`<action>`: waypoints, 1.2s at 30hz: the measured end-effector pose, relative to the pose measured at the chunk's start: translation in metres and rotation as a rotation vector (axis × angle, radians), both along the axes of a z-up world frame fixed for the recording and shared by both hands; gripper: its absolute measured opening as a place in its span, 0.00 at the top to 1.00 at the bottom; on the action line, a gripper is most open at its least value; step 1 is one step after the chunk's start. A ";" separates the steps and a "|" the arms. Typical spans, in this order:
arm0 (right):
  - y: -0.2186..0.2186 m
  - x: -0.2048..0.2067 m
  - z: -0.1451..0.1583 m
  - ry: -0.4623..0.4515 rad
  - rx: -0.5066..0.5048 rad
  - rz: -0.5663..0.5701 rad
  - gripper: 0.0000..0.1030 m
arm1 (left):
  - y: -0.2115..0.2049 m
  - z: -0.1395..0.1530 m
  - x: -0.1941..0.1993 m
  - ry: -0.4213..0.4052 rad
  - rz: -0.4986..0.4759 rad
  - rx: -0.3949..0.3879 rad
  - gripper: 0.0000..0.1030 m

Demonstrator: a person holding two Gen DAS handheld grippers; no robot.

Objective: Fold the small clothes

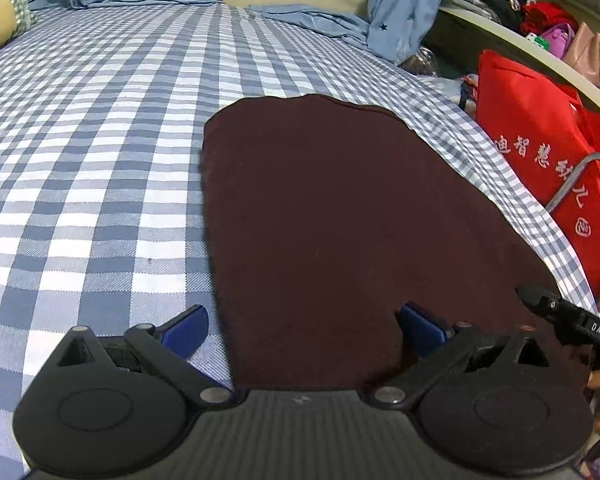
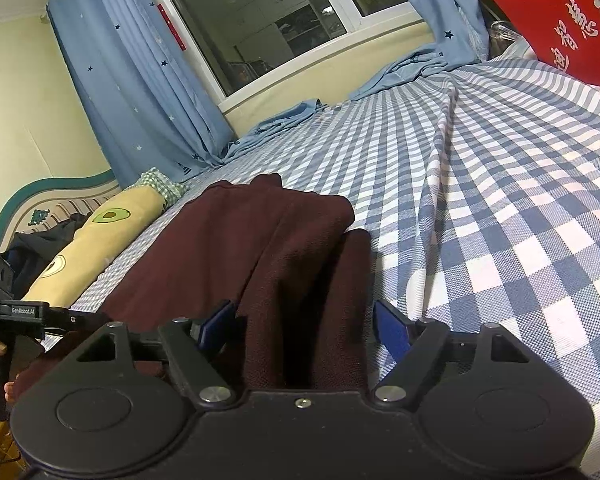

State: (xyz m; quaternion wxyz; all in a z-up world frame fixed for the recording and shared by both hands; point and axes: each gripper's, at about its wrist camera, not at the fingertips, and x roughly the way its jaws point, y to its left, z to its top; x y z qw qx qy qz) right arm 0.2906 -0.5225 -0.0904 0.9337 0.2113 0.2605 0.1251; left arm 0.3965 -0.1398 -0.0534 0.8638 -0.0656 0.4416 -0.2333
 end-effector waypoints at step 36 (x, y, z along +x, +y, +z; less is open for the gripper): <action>0.043 -0.003 0.052 0.002 -0.040 -0.011 0.83 | -0.013 0.017 0.008 -0.043 -0.112 -0.003 0.35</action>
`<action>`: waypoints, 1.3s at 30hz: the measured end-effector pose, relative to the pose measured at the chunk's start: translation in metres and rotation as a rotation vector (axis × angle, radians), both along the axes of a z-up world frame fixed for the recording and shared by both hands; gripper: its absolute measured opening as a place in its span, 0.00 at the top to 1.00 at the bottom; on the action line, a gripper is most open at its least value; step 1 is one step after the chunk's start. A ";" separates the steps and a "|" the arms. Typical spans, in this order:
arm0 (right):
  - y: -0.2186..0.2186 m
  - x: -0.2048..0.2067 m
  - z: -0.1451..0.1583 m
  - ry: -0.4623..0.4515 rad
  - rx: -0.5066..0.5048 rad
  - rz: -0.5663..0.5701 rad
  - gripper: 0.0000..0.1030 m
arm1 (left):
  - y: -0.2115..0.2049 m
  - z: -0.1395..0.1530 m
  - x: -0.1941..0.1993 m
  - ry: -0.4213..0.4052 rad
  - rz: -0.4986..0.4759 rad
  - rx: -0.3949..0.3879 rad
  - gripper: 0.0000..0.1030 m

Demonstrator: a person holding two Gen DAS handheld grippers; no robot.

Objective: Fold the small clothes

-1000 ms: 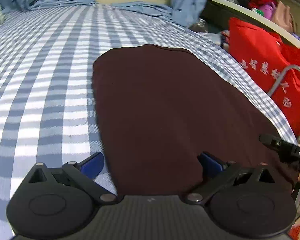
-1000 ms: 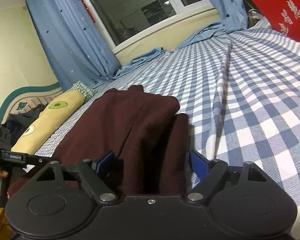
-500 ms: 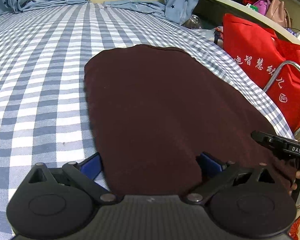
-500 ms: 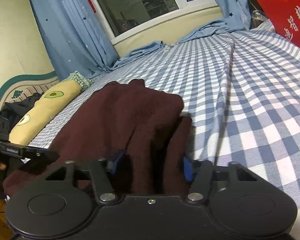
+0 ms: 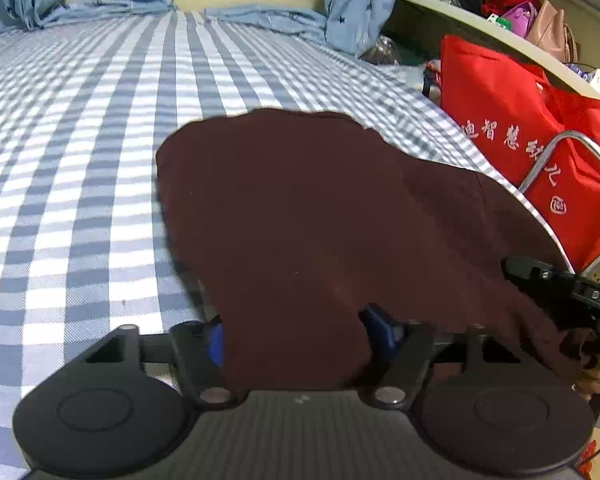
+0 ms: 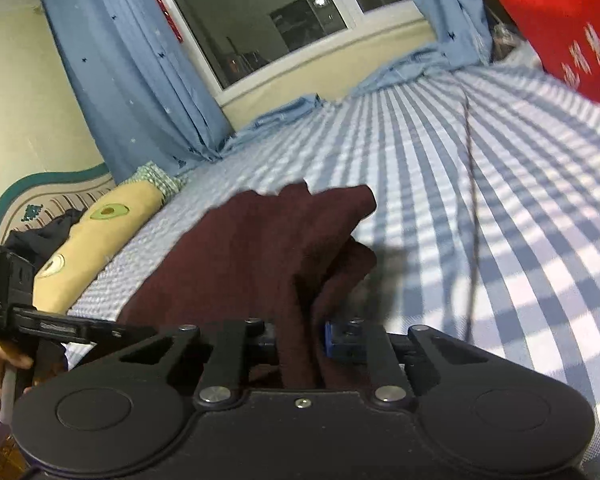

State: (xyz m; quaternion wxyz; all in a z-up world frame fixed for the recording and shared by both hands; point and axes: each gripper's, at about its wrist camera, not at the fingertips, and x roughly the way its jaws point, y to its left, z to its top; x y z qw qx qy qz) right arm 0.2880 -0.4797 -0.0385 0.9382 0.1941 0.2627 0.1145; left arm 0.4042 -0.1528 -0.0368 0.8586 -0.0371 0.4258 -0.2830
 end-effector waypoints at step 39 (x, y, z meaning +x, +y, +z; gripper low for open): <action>0.123 0.128 -0.006 0.099 0.229 -0.029 0.72 | 0.127 0.020 0.035 -0.138 0.317 0.099 0.39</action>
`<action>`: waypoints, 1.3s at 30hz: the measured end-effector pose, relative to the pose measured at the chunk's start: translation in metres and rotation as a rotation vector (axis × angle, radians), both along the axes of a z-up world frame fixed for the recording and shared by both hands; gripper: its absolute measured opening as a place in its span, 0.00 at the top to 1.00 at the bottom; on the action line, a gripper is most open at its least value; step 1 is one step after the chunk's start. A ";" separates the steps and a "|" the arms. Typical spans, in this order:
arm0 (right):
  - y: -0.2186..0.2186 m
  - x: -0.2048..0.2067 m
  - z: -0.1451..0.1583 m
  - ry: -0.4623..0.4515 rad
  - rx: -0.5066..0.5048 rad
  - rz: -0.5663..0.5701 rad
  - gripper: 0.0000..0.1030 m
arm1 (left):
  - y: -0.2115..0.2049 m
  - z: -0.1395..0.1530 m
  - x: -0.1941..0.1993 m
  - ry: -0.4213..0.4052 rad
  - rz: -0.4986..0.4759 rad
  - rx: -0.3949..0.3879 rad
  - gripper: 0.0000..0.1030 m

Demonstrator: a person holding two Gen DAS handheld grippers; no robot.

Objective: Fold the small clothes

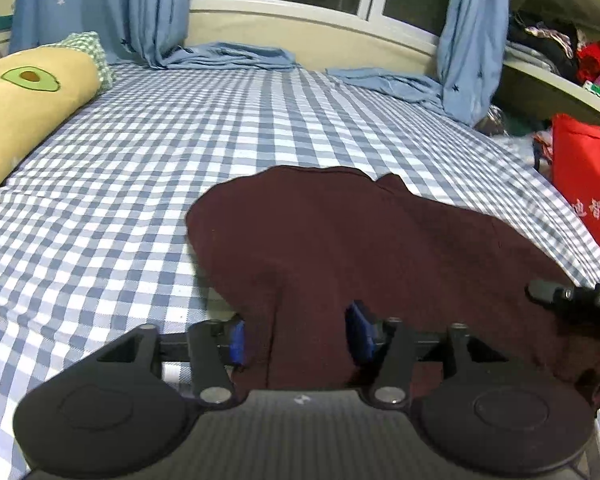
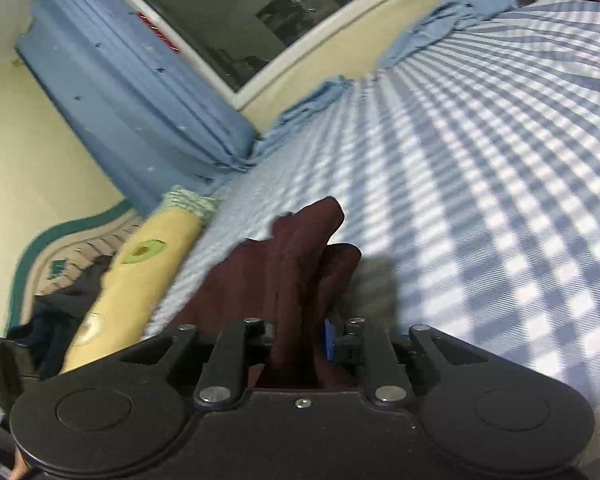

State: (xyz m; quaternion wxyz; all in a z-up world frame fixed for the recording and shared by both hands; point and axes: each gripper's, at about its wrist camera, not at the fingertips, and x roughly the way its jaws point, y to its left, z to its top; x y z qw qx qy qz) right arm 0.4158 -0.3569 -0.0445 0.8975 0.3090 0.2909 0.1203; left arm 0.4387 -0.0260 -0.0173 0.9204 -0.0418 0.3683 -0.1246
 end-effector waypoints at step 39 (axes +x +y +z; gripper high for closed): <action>0.056 -0.290 0.089 -0.457 -0.490 -0.150 0.00 | -0.008 0.108 -0.297 -0.367 0.192 0.082 0.01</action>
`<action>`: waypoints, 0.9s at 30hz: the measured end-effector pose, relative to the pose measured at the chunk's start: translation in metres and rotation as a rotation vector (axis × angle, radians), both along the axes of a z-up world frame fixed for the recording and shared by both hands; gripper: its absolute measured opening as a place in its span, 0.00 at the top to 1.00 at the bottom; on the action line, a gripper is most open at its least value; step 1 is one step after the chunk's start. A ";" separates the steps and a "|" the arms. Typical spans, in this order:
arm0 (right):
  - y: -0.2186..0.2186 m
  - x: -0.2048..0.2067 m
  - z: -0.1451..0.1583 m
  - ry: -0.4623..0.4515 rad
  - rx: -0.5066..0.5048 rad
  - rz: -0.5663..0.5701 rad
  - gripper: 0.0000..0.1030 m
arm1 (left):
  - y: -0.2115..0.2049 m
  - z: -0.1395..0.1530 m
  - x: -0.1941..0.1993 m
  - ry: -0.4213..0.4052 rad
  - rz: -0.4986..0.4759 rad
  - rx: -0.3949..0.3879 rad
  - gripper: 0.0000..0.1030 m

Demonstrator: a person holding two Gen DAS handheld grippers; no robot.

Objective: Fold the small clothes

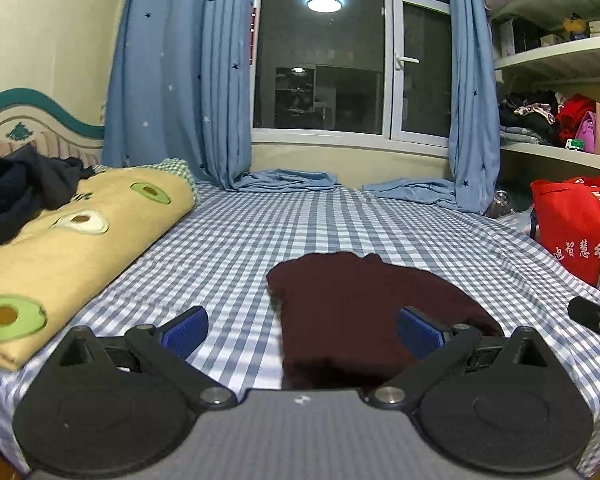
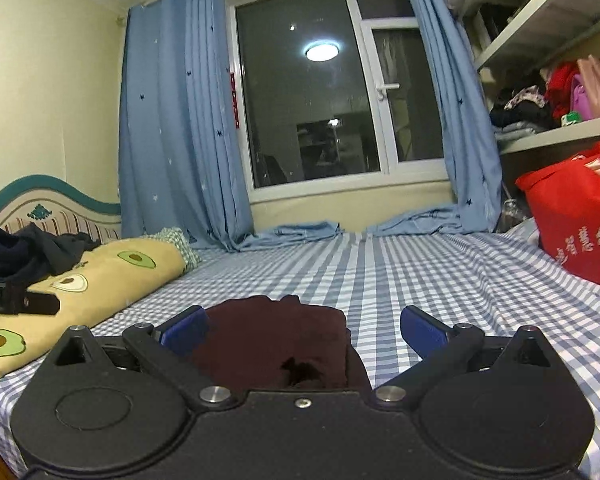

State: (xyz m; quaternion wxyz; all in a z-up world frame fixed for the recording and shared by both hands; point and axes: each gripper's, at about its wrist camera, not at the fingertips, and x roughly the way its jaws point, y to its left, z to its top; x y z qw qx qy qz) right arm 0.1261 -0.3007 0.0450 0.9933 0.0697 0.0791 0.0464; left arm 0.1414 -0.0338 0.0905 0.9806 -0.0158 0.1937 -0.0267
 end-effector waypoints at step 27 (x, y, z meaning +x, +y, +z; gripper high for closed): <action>0.022 -0.085 -0.064 0.003 -0.086 -0.029 0.00 | 0.017 -0.080 -0.068 0.092 0.036 -0.039 0.01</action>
